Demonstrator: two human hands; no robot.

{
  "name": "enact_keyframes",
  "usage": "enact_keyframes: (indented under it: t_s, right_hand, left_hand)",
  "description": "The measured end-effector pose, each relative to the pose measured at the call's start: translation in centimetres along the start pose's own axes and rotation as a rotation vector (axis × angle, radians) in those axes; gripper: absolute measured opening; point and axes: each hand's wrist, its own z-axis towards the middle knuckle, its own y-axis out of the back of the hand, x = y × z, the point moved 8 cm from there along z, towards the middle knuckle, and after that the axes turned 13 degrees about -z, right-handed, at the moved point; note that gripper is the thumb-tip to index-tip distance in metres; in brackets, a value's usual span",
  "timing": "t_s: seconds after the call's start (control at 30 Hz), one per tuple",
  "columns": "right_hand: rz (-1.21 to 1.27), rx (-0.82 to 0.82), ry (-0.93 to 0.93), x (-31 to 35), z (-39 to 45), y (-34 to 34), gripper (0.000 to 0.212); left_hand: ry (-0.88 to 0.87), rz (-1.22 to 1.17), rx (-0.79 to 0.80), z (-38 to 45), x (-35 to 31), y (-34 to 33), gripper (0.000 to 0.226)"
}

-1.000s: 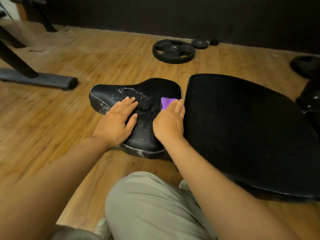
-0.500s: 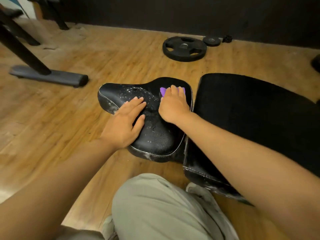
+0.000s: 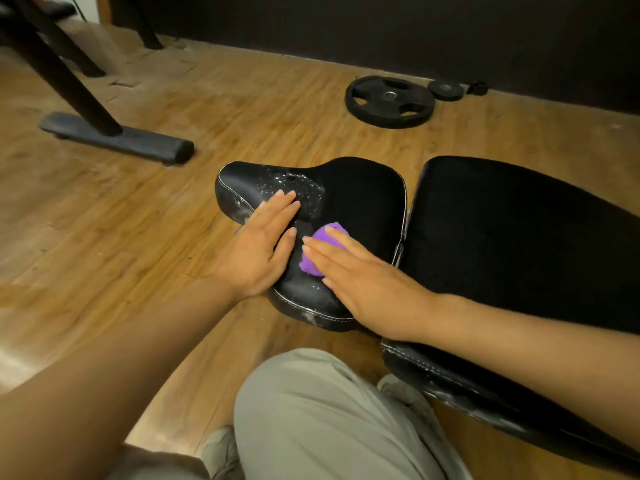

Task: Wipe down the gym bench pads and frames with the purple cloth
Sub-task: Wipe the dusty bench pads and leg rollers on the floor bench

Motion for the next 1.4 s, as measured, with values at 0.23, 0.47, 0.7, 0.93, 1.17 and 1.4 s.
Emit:
enact_keyframes:
  t_s: [0.23, 0.47, 0.7, 0.93, 1.17, 1.4]
  right_hand:
    - [0.213, 0.084, -0.391, -9.8, 9.1, -3.3, 0.047]
    - [0.160, 0.033, -0.316, -7.9, 8.6, -1.4, 0.047]
    - [0.216, 0.057, 0.168, -3.6, 2.4, 0.0, 0.048]
    - [0.308, 0.035, -0.144, -9.7, 12.5, -2.8, 0.046]
    - [0.270, 0.063, -0.333, -11.1, 17.4, -4.4, 0.040]
    - [0.258, -0.032, 0.075, -5.3, 6.0, -0.7, 0.048]
  left_hand:
    - [-0.006, 0.073, -0.014, 0.0, 0.1, -0.1, 0.061]
    - [0.057, 0.161, -0.124, -0.7, -0.7, 0.4, 0.064]
    - [0.108, 0.141, -0.174, -1.3, -0.3, 0.7, 0.066]
    - [0.106, 0.134, -0.197, -1.2, -0.3, 0.6, 0.059]
    - [0.113, 0.126, -0.193, -1.1, -0.2, 0.6, 0.055]
    - [0.112, 0.117, -0.218, -1.3, -0.2, 0.7, 0.055]
